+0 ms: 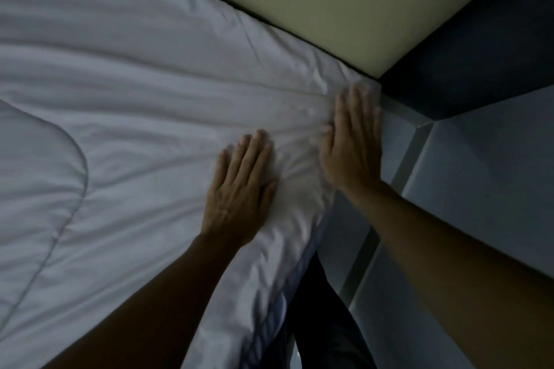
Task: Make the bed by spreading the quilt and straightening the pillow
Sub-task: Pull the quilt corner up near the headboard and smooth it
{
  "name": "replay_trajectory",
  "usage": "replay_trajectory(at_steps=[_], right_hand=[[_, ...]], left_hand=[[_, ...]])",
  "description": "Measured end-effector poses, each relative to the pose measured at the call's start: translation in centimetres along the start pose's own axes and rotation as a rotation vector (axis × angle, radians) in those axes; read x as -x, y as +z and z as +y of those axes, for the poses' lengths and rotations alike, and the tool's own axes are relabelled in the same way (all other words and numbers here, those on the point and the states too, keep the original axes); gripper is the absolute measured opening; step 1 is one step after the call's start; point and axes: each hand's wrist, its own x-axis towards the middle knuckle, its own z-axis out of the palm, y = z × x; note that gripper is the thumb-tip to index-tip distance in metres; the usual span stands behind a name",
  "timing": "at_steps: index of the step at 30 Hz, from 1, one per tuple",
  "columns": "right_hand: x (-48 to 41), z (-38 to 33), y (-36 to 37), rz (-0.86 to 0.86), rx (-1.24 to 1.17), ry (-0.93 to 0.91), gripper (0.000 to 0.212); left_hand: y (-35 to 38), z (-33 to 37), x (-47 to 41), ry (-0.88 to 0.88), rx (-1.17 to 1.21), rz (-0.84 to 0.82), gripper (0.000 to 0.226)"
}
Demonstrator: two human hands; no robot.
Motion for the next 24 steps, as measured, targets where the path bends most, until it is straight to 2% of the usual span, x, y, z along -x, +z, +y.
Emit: replay_trajectory(at_steps=[3,4,9,12,15,18,21,24], right_hand=[[2.6,-0.6,0.6,-0.115,0.053,-0.376,0.059],[2.3,0.3,0.7,-0.165,0.108,-0.434,0.058],[-1.6,3.6,-0.3,-0.335,0.224,-0.346,0.058],[0.1,0.2,-1.5,-0.215,0.176,-0.278,0.056],[5.6,-4.4,-2.1,-0.145,0.035,-0.522,0.054],[11.1,-8.6,-0.9,-0.253,0.023,-0.719,0.057],[13.3,-9.2,1.2,-0.380,0.155,-0.788,0.059],[11.7,-6.3,1.1,-0.441,0.244,-0.704,0.060]], left_hand=[[0.1,0.0,2.4,-0.038,0.013,0.001,0.064],[0.2,-0.1,3.4,-0.043,0.012,0.003,0.064],[1.1,-0.4,8.6,-0.074,-0.023,-0.030,0.062],[0.4,-0.4,10.6,-0.114,0.003,-0.055,0.063],[-0.9,-0.4,13.4,-0.223,0.026,-0.086,0.067],[-1.8,-0.4,17.8,-0.379,0.039,-0.139,0.073],[-1.8,-0.1,22.9,-0.479,0.059,-0.233,0.075],[-2.1,0.4,26.4,-0.487,0.088,-0.311,0.070]])
